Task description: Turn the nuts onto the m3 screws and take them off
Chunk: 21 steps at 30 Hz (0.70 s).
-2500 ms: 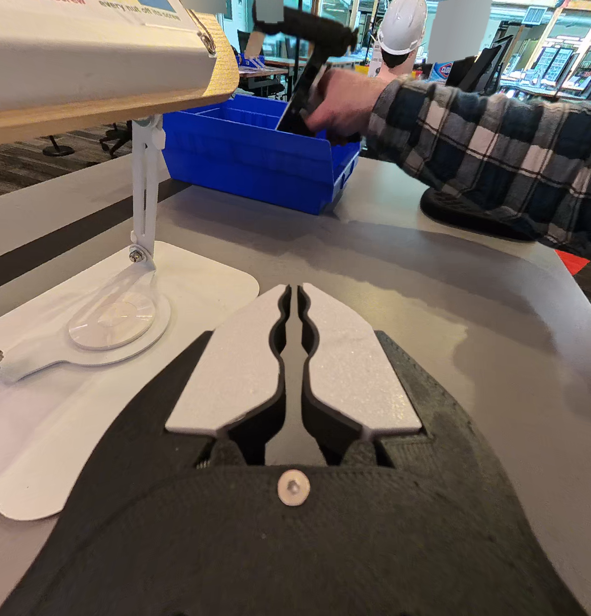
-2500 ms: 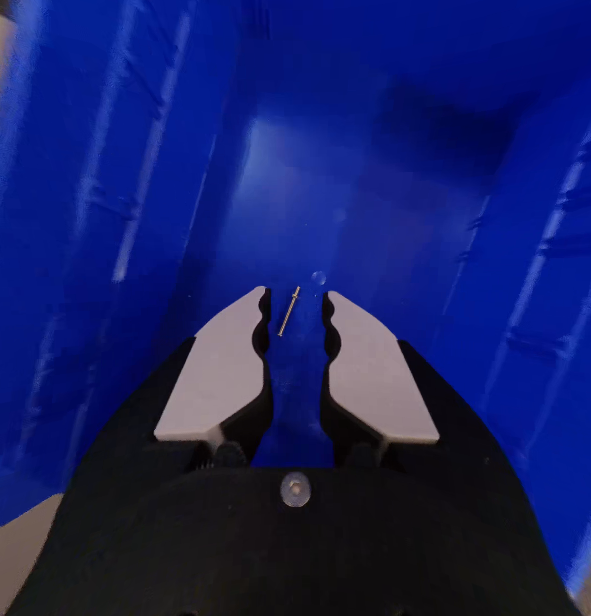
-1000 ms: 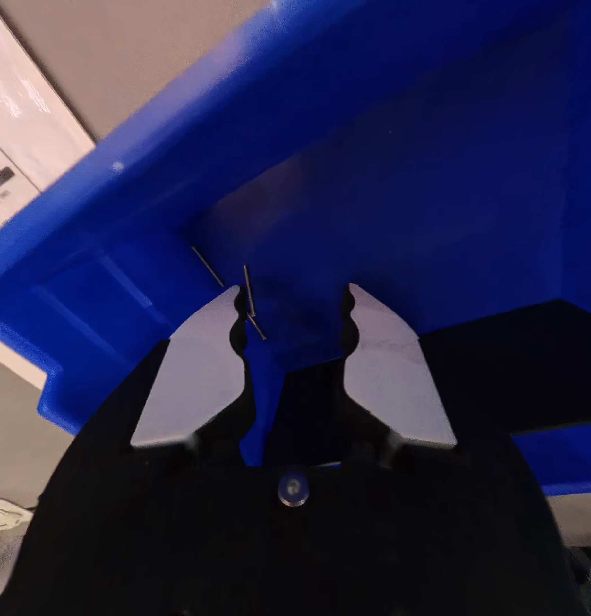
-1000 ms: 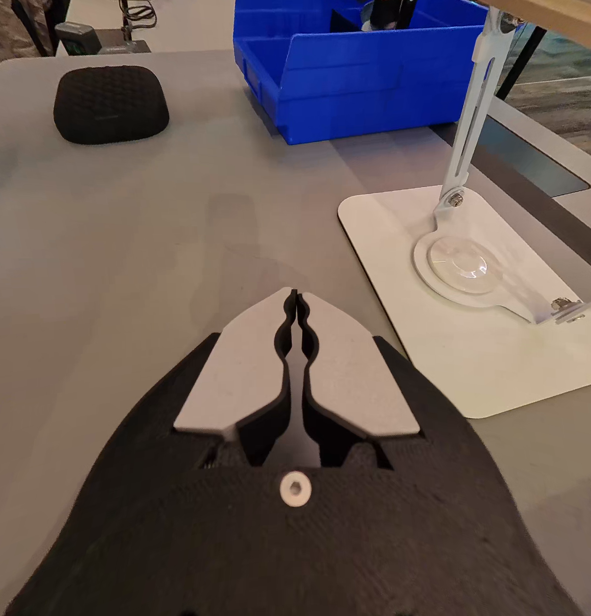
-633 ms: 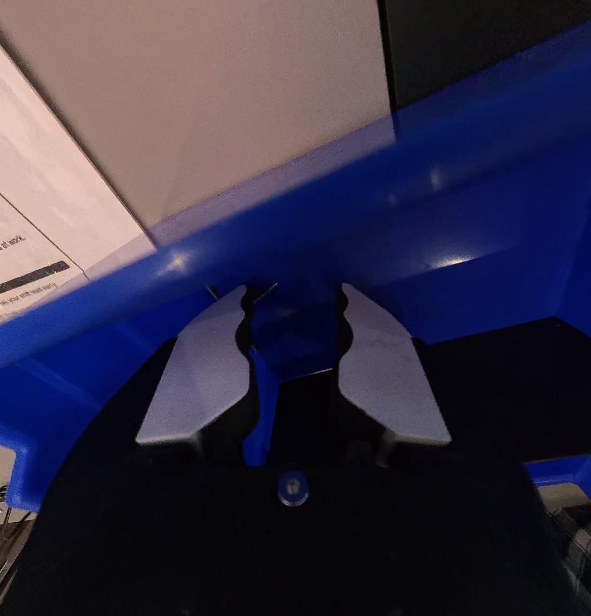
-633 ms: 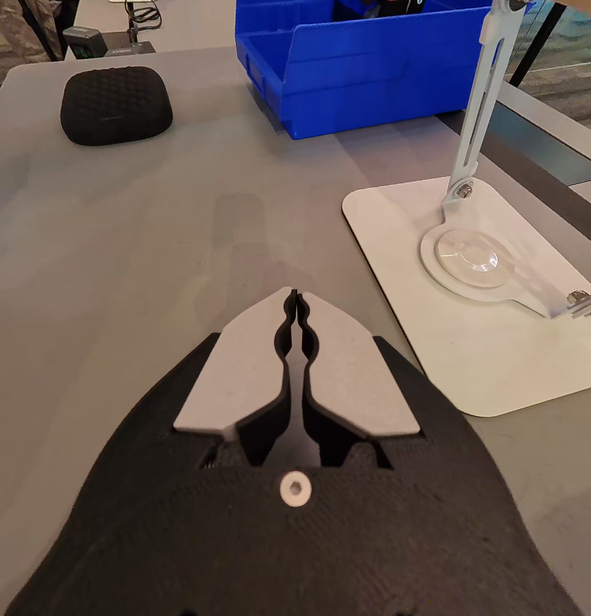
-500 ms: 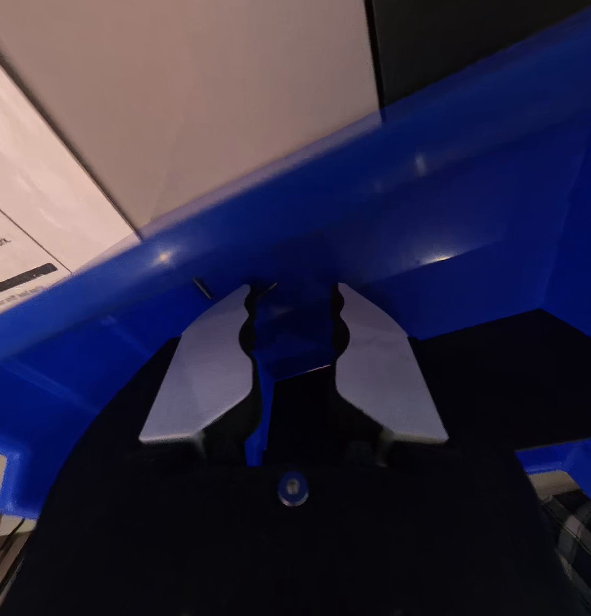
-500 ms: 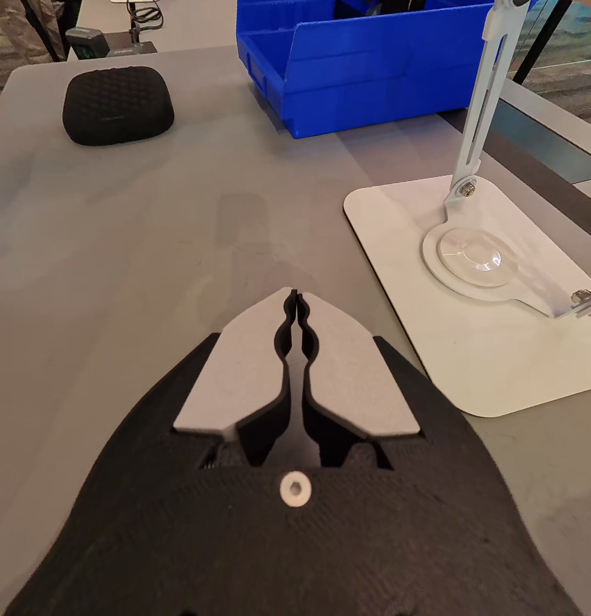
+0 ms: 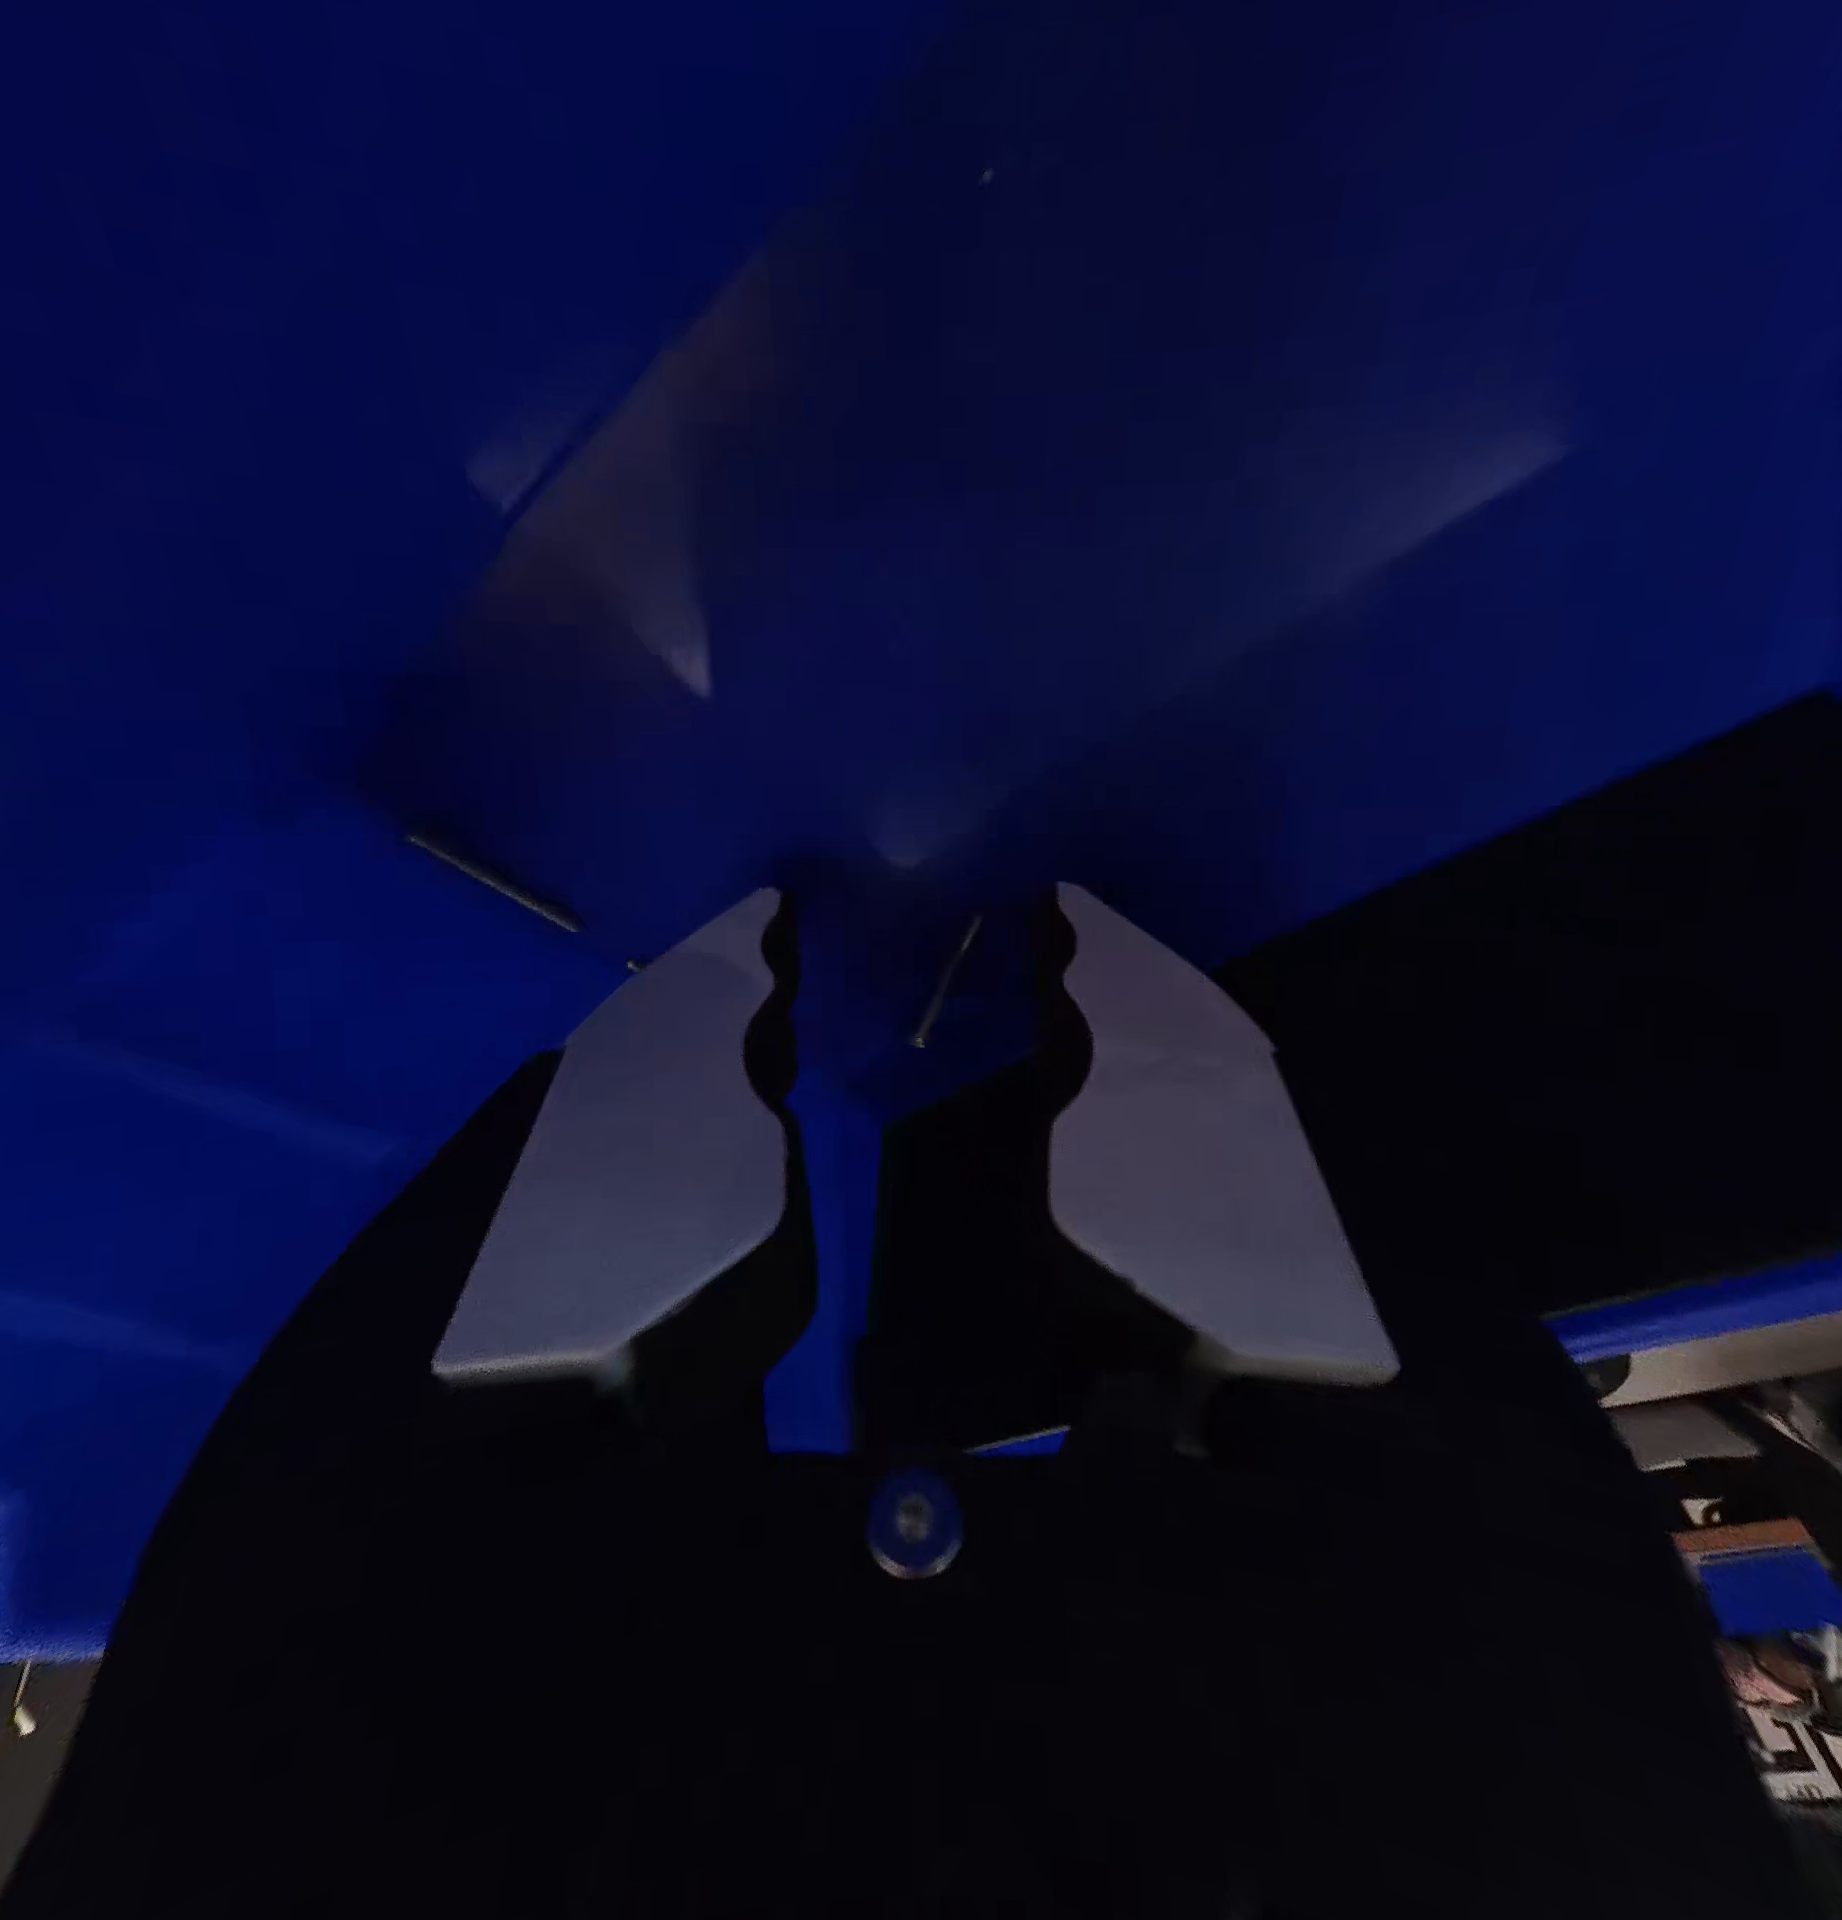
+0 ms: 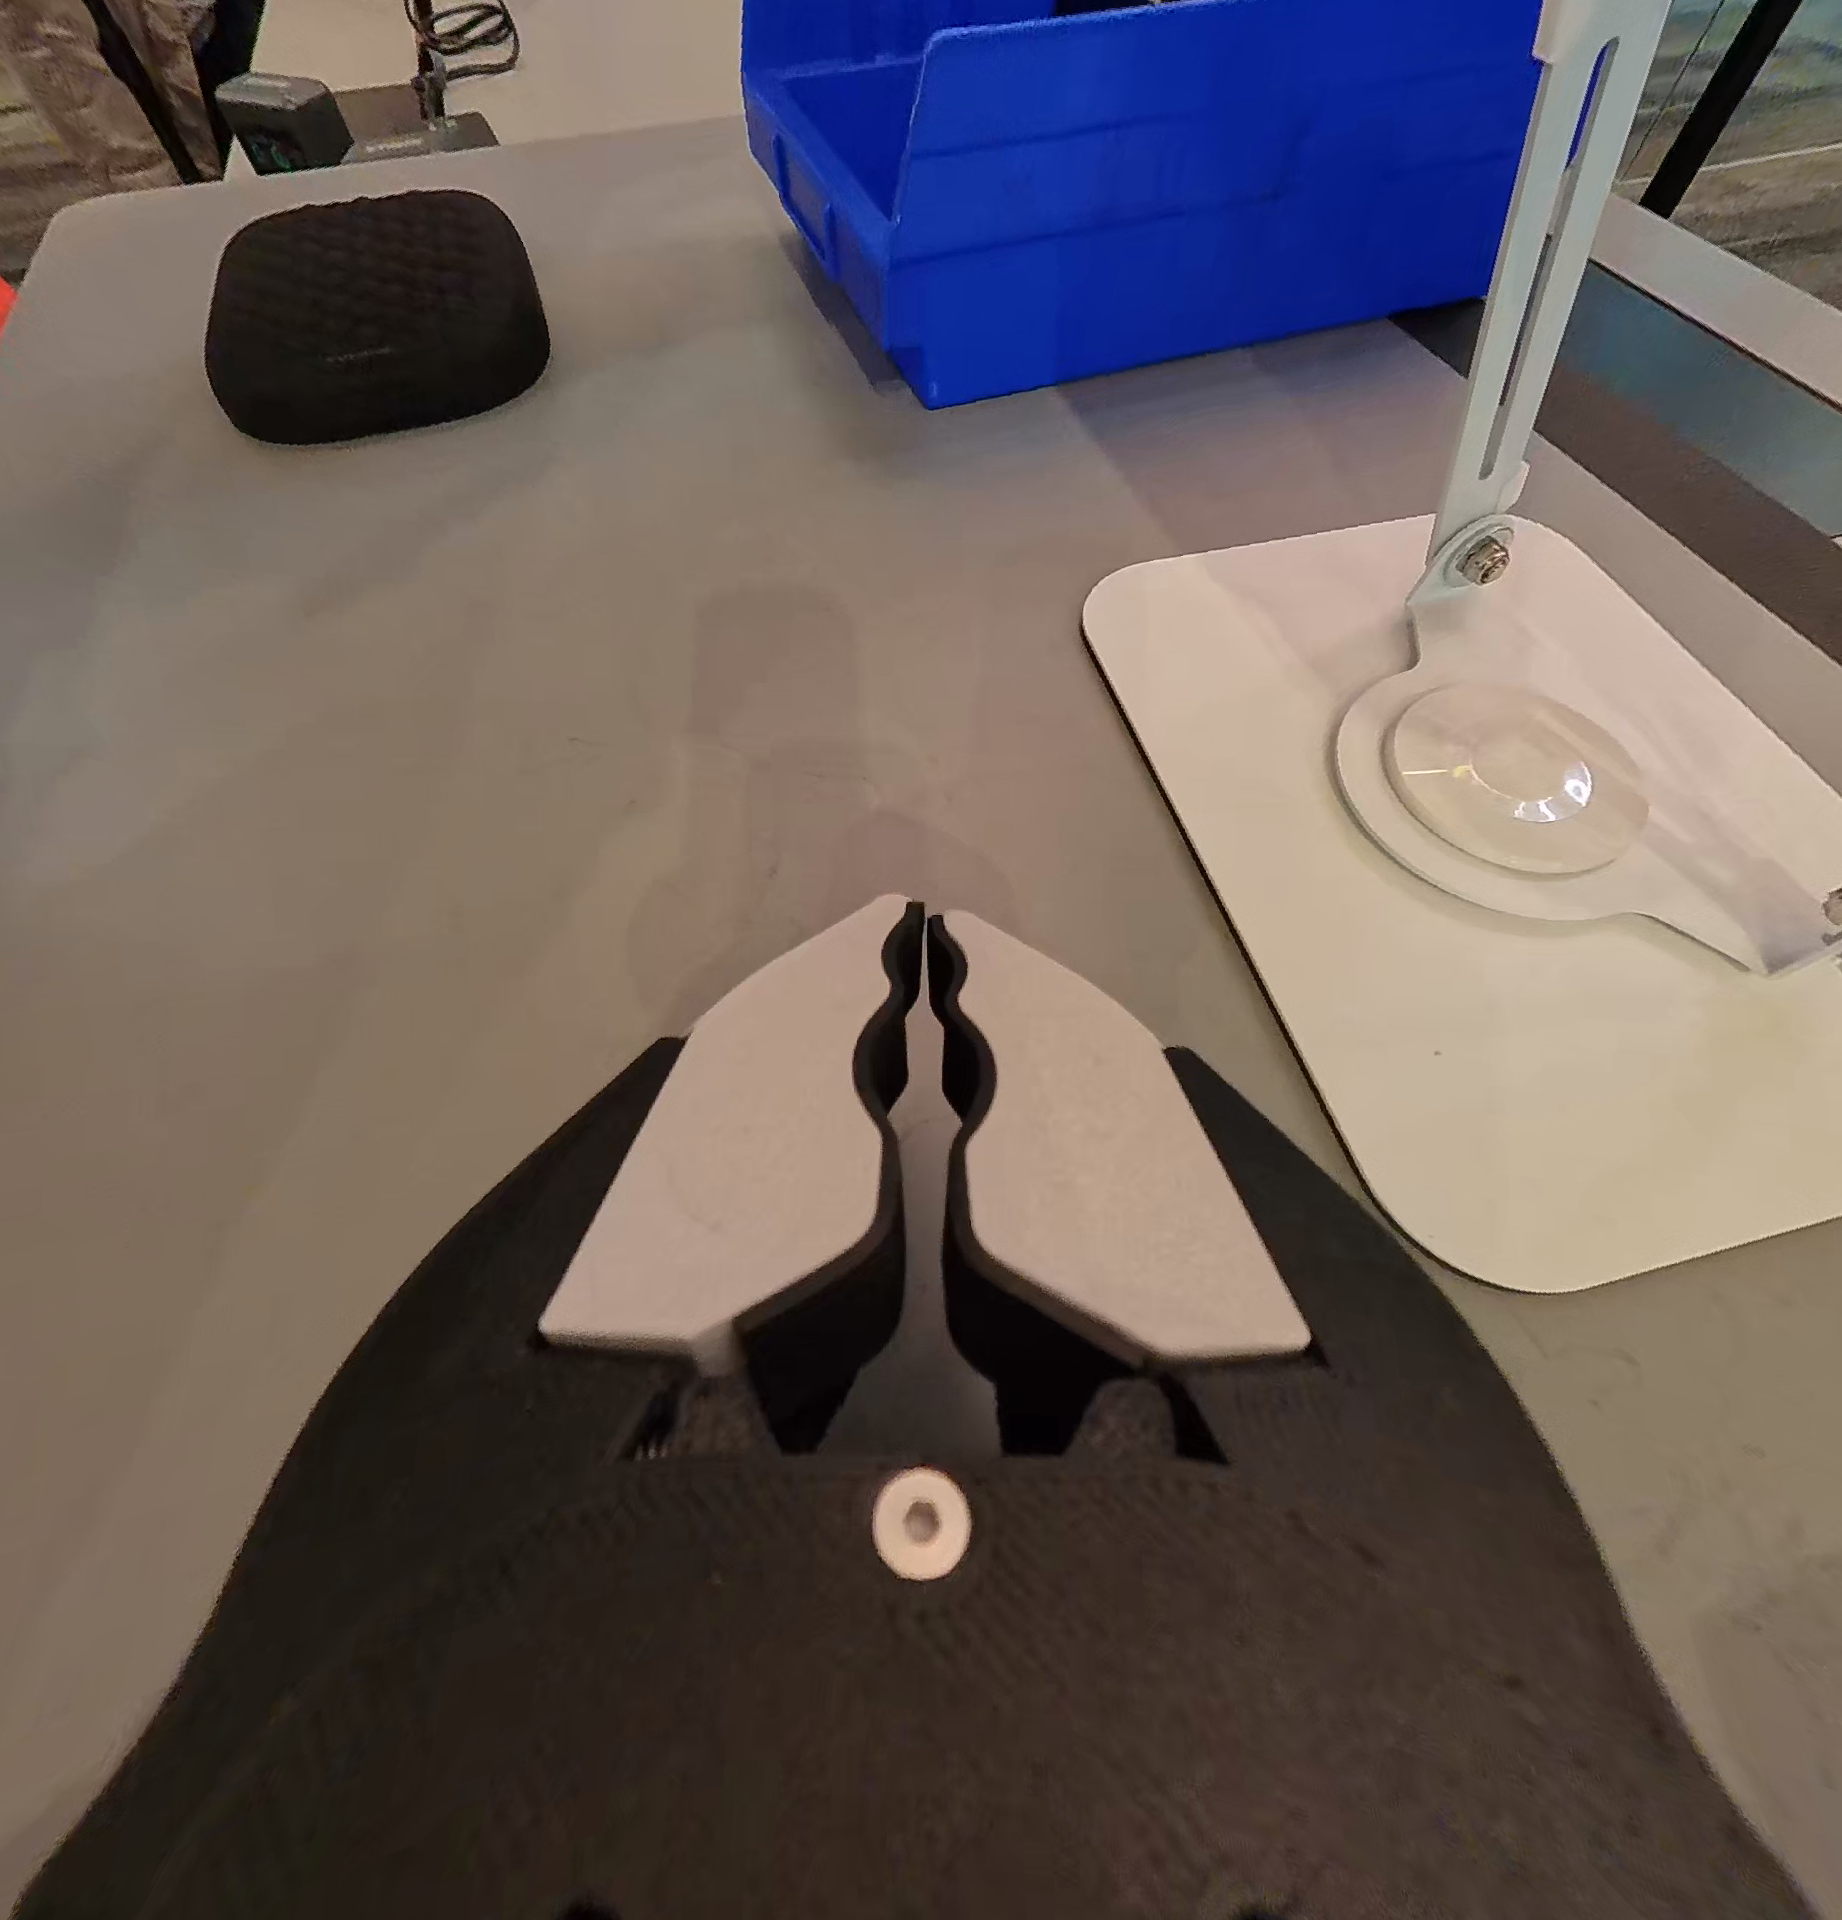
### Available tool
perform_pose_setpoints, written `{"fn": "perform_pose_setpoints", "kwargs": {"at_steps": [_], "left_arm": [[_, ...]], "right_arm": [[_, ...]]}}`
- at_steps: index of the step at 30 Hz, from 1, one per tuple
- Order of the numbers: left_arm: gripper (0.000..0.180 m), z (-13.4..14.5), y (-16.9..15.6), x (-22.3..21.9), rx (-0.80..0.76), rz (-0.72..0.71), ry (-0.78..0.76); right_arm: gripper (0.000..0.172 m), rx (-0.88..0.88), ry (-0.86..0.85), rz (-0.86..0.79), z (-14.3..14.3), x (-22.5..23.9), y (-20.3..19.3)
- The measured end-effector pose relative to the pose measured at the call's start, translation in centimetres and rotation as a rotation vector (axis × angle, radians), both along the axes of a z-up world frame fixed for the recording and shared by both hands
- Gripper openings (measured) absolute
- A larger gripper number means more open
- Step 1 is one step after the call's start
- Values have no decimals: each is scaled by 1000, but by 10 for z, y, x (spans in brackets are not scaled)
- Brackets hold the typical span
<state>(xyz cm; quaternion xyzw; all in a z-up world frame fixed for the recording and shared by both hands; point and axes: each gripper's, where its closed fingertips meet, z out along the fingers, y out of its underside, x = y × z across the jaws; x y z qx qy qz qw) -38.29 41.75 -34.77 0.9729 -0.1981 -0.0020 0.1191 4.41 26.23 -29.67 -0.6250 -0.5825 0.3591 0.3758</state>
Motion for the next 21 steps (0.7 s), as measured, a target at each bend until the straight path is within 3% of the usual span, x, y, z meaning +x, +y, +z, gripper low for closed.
{"fn": "perform_pose_setpoints", "kwargs": {"at_steps": [2, 4, 13, 17, 21], "left_arm": [[33, 2, -2, -3, -11, -18, 10], [0, 0, -1, 0, -3, -24, -17], [0, 3, 5, -10, 85, -77, 68], [0, 23, 28, -21, 243, -42, 69], [20, 26, 24, -24, 216, -17, 51]], "right_arm": [[1, 0, -2, 1, 0, 0, 0], [1, 0, -3, 2, -1, 0, 0], [1, -2, -3, 1, -1, 0, 0], [1, -6, -1, -1, 0, 1, 1], [1, -7, -5, 2, -1, 0, 1]]}}
